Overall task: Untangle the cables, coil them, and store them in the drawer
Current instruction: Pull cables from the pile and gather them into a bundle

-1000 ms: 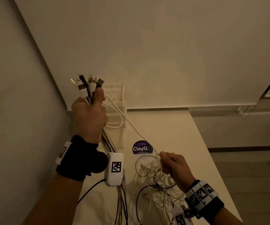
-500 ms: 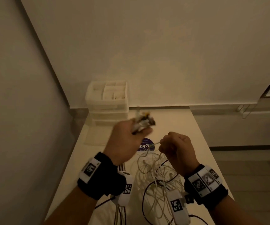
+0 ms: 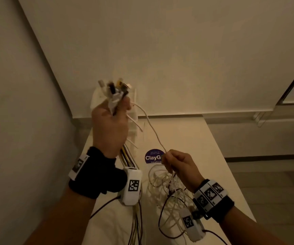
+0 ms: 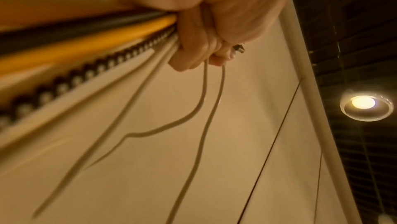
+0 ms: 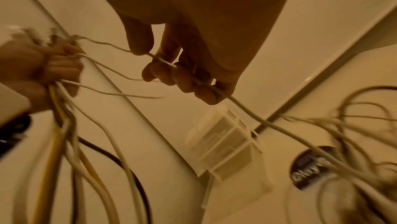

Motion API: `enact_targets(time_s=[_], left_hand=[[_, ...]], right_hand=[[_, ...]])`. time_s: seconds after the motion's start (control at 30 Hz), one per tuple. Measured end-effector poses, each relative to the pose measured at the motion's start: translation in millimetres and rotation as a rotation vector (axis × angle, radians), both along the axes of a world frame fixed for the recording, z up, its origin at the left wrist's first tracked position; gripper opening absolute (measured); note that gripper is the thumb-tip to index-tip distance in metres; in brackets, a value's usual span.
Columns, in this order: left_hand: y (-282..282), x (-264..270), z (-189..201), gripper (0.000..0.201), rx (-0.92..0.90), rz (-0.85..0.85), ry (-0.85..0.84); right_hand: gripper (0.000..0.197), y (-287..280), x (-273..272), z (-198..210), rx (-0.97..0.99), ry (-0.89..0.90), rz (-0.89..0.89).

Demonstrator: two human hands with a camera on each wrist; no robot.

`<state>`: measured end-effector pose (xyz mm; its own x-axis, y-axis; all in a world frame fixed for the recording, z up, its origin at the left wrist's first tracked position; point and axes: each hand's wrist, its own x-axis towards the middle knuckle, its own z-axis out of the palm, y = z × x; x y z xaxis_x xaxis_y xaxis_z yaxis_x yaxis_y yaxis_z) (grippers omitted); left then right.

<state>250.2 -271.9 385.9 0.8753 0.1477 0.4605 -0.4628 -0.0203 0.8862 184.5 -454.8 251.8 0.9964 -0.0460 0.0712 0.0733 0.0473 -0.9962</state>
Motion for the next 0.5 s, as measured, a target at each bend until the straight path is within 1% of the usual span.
enact_targets(time_s=[0.03, 0.07, 0.1, 0.17, 0.2, 0.23, 0.33, 0.4, 0.43, 0.5], left_hand=[[6.8, 6.0, 0.7, 0.028, -0.059, 0.014, 0.008], [12.4, 10.8, 0.4, 0.028, -0.068, 0.034, 0.02], [15.9, 12.4, 0.5, 0.026, -0.038, 0.061, 0.03], [18.6, 9.5, -1.6, 0.01, 0.074, 0.068, 0.016], [18.3, 6.3, -4.5, 0.01, 0.135, 0.062, 0.003], [17.3, 3.6, -9.0, 0.015, 0.182, 0.067, 0.0], [10.4, -7.2, -20.2, 0.019, 0.221, 0.066, 0.036], [6.4, -10.7, -26.9, 0.021, 0.256, 0.071, 0.037], [4.0, -11.9, -29.6, 0.02, 0.271, 0.048, 0.036], [-4.6, -16.1, -33.4, 0.017, 0.328, -0.089, 0.04]], right_hand=[[0.05, 0.1, -1.3, -6.0, -0.016, 0.017, -0.02], [0.049, -0.1, -2.5, -10.2, -0.016, 0.037, -0.042], [0.046, -0.5, -3.1, -12.3, -0.002, 0.056, -0.073], [0.046, -1.4, -0.8, -10.8, 0.059, 0.076, -0.14], [0.046, -1.6, 1.2, -7.1, 0.108, 0.075, -0.162], [0.047, -1.6, 4.5, -2.3, 0.165, 0.07, -0.176], [0.049, -4.4, 13.3, 13.2, 0.344, 0.06, -0.196], [0.043, -9.2, 18.9, 22.7, 0.454, 0.059, -0.199], [0.04, -11.4, 21.7, 26.9, 0.513, 0.064, -0.194], [0.037, -14.8, 25.6, 34.2, 0.561, 0.064, -0.156]])
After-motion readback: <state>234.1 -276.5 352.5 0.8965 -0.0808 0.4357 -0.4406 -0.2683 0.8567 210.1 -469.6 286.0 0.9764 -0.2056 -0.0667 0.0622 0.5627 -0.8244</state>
